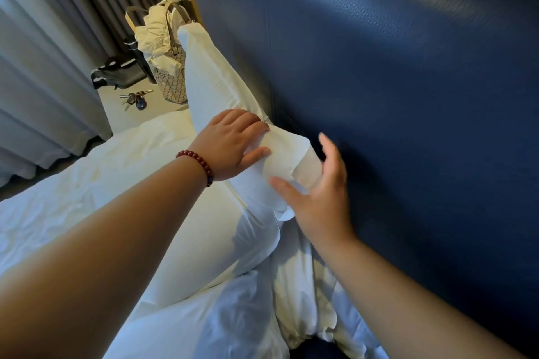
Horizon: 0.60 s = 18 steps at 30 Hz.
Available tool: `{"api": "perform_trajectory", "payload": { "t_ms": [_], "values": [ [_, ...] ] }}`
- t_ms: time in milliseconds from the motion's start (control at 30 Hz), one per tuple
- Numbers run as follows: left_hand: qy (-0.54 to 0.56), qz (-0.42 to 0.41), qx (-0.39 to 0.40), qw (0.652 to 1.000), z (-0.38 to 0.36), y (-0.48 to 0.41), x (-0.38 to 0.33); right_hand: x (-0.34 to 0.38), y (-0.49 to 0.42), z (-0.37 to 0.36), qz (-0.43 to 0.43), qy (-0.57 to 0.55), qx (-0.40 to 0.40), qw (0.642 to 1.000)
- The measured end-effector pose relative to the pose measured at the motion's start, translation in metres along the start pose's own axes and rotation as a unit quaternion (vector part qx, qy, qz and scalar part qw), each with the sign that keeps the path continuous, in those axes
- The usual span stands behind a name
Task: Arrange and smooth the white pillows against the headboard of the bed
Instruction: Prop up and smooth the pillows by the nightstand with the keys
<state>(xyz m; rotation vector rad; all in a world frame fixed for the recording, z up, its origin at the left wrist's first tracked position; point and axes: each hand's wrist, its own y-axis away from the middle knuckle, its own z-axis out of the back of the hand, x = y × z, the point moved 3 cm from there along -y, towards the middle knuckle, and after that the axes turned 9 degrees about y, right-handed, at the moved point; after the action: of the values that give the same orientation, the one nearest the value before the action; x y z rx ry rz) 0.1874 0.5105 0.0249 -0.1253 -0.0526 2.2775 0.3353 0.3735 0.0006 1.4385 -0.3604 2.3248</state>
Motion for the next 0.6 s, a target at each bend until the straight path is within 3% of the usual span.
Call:
{"api": "perform_trajectory", "payload": {
  "t_ms": [67, 200, 333, 433, 500, 533, 600],
  "values": [
    [0.004, 0.009, 0.011, 1.0, 0.001, 0.001, -0.001, 0.005, -0.004, -0.007, 0.057, 0.081, -0.019, 0.995],
    [0.009, 0.025, 0.021, 0.999, 0.006, 0.007, 0.003, 0.004, -0.01, 0.003, 0.062, 0.042, -0.118, 0.99],
    [0.016, 0.031, 0.027, 0.999, 0.011, 0.014, 0.004, 0.002, -0.009, 0.011, -0.11, -0.139, -0.096, 0.979],
    [0.024, 0.033, 0.038, 0.998, 0.012, 0.017, 0.005, -0.009, -0.005, 0.007, -0.311, -0.311, -0.041, 0.897],
    [0.021, 0.034, 0.044, 0.998, 0.013, 0.018, 0.005, -0.02, 0.001, 0.007, -0.394, -0.357, -0.015, 0.847],
    [0.021, 0.037, 0.046, 0.998, 0.014, 0.017, 0.005, -0.025, 0.004, 0.006, -0.408, -0.348, -0.002, 0.844],
    [0.022, 0.045, 0.05, 0.998, 0.015, 0.017, 0.006, -0.034, 0.008, 0.008, -0.377, -0.293, 0.002, 0.879]
  ]
}}
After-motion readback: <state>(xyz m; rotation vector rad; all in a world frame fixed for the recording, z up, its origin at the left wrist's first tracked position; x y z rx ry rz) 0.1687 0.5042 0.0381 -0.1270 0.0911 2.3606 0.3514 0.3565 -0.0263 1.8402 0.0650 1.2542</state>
